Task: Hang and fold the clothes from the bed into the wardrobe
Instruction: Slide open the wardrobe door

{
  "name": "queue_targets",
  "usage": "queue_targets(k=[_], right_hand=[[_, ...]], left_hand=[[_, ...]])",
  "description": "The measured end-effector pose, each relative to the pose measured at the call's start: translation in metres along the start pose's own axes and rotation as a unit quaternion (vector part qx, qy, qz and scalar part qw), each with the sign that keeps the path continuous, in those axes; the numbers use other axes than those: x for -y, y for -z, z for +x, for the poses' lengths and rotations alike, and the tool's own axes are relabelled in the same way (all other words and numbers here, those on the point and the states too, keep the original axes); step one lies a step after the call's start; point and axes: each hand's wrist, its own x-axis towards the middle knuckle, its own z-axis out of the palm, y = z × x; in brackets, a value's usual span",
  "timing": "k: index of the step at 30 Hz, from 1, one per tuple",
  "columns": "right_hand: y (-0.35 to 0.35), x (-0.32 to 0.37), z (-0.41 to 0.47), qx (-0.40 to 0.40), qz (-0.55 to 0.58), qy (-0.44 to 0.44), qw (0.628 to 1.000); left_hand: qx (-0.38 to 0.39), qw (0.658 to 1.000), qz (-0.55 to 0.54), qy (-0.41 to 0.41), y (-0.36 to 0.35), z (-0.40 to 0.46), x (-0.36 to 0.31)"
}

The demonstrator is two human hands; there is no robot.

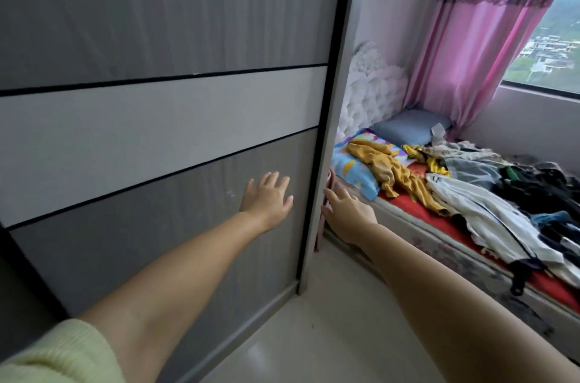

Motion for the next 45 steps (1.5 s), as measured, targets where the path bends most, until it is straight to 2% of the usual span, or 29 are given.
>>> queue_targets(k=[4,7,10,16,18,22,25,30,36,42,45], right_hand=[[-0.005,-0.009,0.077,-0.014,0.016,-0.006,1.0],[-0.002,-0.016,0.135,-0.022,0.041,-0.015,0.999],[0.005,-0.019,0.189,-0.045,0.098,-0.045,0.993],[0.002,-0.026,0.263,-0.054,0.189,-0.089,0.976],[0.004,-0.028,0.291,-0.063,0.24,-0.099,0.964],[0.002,-0.031,0.34,-0.087,0.379,-0.126,0.913],[-0.001,-0.025,0.368,-0.11,0.441,-0.131,0.881],[-0.014,-0.018,0.392,-0.15,0.494,-0.147,0.843],[-0.021,-0.016,0.397,-0.189,0.508,-0.142,0.828],[-0.026,-0.022,0.397,-0.195,0.509,-0.115,0.83],[-0.024,-0.025,0.395,-0.205,0.555,-0.092,0.801]], left_hand=[[0.004,0.999,0.029,-0.032,-0.008,0.077,0.019],[-0.005,0.991,0.111,-0.08,-0.002,0.135,0.034],[-0.044,0.965,0.216,-0.144,0.016,0.195,0.051],[-0.092,0.912,0.335,-0.218,0.043,0.274,0.048],[-0.117,0.89,0.375,-0.232,0.051,0.299,0.044],[-0.152,0.852,0.465,-0.188,0.05,0.323,0.048],[-0.16,0.825,0.514,-0.175,0.041,0.329,0.056],[-0.179,0.812,0.529,-0.168,0.041,0.337,0.057],[-0.183,0.814,0.527,-0.162,0.043,0.332,0.057],[-0.163,0.814,0.535,-0.155,0.044,0.326,0.057],[-0.167,0.811,0.538,-0.156,0.047,0.323,0.059]])
